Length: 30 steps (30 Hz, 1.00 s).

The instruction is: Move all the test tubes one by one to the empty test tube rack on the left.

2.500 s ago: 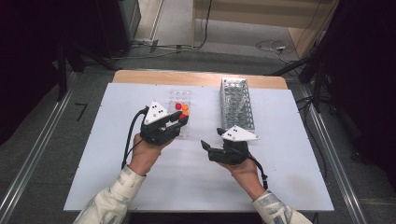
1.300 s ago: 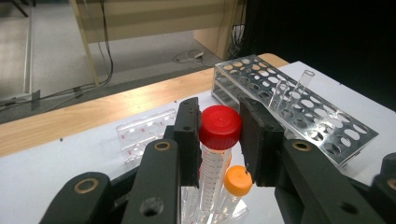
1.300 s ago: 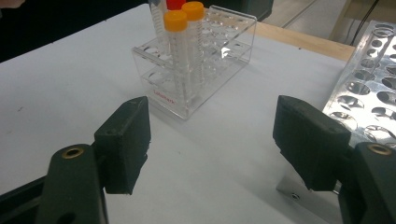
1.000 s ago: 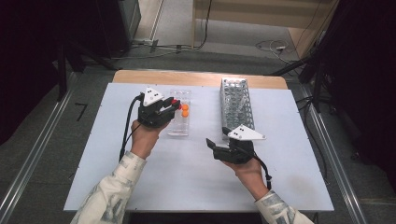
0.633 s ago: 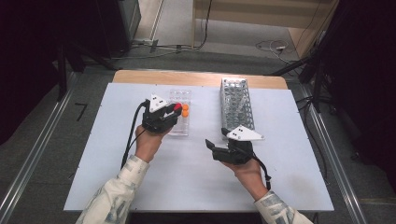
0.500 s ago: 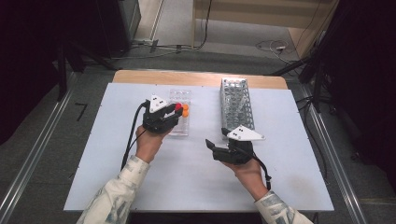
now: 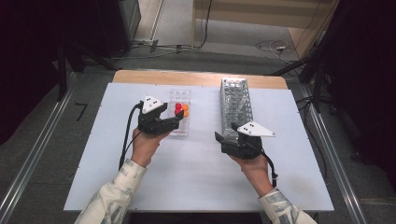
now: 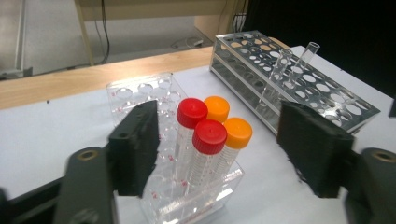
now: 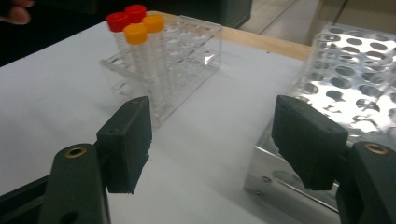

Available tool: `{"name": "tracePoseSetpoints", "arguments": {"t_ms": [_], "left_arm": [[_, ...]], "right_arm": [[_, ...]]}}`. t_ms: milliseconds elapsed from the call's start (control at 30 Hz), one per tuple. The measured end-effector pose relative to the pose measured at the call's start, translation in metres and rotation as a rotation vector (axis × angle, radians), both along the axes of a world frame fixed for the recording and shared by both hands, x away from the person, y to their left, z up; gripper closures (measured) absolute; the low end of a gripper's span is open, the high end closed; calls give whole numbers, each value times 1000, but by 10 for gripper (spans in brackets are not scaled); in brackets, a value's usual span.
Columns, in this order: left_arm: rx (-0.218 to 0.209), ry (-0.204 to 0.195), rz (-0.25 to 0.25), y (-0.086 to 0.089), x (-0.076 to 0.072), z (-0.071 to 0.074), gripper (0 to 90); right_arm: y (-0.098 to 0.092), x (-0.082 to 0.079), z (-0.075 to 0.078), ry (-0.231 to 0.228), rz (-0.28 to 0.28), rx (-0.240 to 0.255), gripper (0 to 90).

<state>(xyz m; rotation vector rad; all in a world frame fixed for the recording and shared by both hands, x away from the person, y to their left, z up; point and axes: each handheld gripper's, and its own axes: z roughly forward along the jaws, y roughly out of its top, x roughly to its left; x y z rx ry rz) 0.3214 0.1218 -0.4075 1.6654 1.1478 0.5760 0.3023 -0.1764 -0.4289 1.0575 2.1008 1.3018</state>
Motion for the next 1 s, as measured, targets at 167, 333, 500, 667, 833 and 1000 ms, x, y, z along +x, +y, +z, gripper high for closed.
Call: {"name": "tracePoseSetpoints", "arguments": {"t_ms": [167, 333, 500, 667, 833, 1000], "left_arm": [[-27, 15, -3, 6, -6, -2, 254], [-25, 14, -4, 5, -10, -1, 220], [-32, 0, -16, 2, -15, 3, 220], [-40, -13, -26, 0, -18, 6, 220], [-32, -7, -23, 0, -18, 5, 222], [-39, -13, -21, 1, -19, 6, 223]], "right_arm": [[-17, 16, -3, -23, -100, -29, 284], [-40, 39, -2, -7, -183, 0, 317], [-51, 61, -1, -19, -199, 20, 350], [-58, 79, -1, -22, -195, -9, 406], [-61, 95, -4, -34, -141, -8, 475], [-61, 111, -11, -25, -129, -26, 517]]}}
